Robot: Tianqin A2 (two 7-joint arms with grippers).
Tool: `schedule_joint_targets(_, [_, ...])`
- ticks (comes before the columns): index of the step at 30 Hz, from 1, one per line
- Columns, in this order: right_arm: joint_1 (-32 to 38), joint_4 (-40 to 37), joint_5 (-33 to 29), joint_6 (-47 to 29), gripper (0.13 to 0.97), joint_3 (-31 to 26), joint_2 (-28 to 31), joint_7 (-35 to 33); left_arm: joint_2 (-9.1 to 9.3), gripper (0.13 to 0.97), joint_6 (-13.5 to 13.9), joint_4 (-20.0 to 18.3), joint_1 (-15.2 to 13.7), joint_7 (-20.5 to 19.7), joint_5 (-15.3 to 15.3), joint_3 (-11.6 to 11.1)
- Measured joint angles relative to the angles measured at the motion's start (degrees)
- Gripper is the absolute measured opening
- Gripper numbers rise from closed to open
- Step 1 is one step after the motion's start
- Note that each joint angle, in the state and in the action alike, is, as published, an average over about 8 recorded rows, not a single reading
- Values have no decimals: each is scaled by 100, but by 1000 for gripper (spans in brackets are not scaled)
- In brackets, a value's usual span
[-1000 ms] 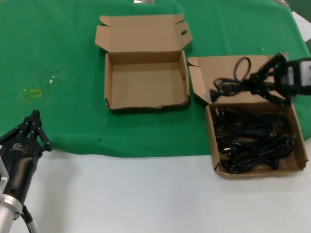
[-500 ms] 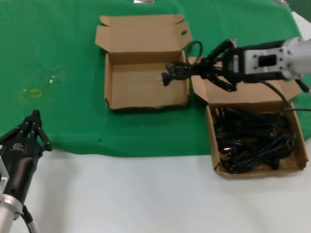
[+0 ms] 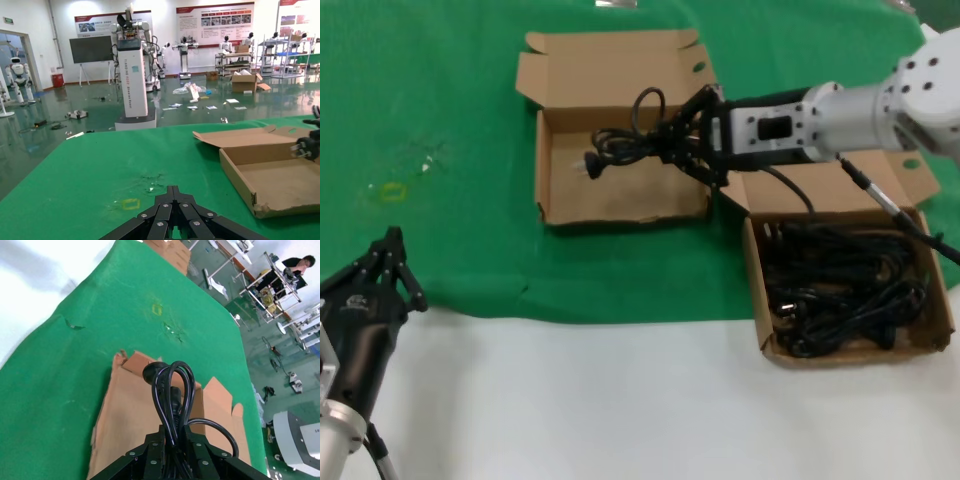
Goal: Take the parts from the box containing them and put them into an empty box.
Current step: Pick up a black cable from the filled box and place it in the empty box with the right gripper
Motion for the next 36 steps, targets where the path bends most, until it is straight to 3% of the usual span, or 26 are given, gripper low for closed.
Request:
schedule_joint_targets(21, [1146,-3645,510,672,209,440,-1530,-2436,0,144,0,0,0,0,0,0])
schedule_joint_targets(28, [1292,-4183,592,959,209,589,-1678,-2838,0,144,0,0,0,0,0,0])
schedule_joint_targets(36, [1265,-4275,816,1182,209,502,-1742,-3006,0,144,0,0,0,0,0,0])
